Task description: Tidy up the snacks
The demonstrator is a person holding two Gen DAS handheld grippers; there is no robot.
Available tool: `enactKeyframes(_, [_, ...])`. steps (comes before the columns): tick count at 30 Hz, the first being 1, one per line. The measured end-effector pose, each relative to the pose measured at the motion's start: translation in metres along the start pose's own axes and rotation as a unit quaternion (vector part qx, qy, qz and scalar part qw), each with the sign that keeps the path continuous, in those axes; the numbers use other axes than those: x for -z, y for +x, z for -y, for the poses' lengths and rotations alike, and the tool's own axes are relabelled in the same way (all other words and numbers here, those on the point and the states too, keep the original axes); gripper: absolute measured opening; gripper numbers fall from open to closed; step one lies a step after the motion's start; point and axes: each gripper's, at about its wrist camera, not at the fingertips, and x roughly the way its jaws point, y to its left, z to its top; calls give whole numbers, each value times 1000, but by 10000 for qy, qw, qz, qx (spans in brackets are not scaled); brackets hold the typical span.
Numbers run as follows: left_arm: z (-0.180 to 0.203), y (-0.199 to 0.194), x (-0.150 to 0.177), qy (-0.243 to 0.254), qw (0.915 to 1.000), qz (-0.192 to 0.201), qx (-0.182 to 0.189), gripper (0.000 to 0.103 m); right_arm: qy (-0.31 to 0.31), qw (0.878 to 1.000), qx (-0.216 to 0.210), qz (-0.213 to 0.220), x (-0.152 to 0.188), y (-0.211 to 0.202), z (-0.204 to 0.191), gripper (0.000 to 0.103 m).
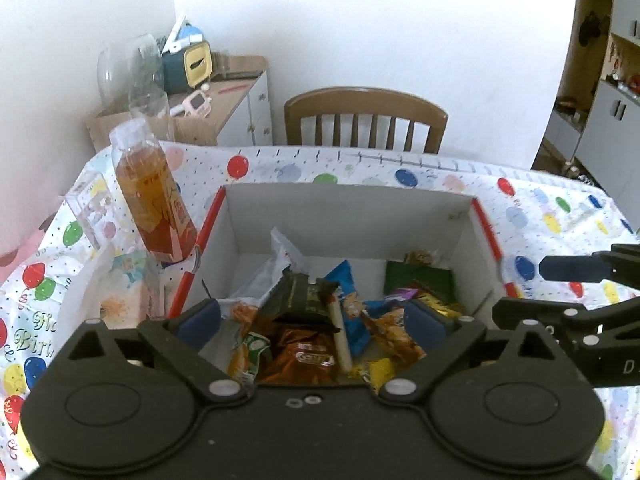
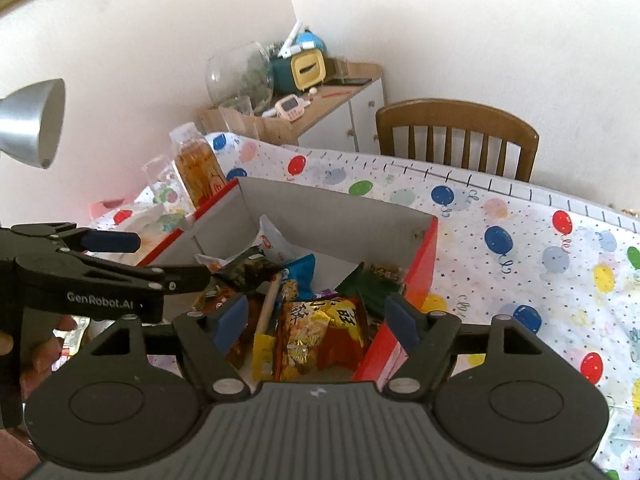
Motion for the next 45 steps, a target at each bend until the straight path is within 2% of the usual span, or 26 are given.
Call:
enactKeyframes(1, [1,-5,1,-13,10000,40,12,99,-4,10000,-18,33,2,-5,0,84])
enactKeyframes(6, [9,-30,3,-38,9997,244,80,102,-4,9996,-105,244,9,-33,1,86])
enactKeyframes(10, [18,-49,7,-59,9992,365,168,102,16,9990,-143,429,13,-52,1,101])
enactKeyframes(18, [28,-79,16,-210,9976,580,312,102,73,9972,-221,713,24,-86,2,103])
enactKeyframes(24, [36,-96,26,-229,9970,690,246,103,70,9966,-50,822,32,-104,1,103])
enactKeyframes(32, [42,-111,40,-417,9966,633,333,103,147,9964,39,832,42,-115,1,103])
enactKeyframes(45, [57,-125,48,-222,9968,745,195,102,172,9961,57,866,49,-125,-1,103])
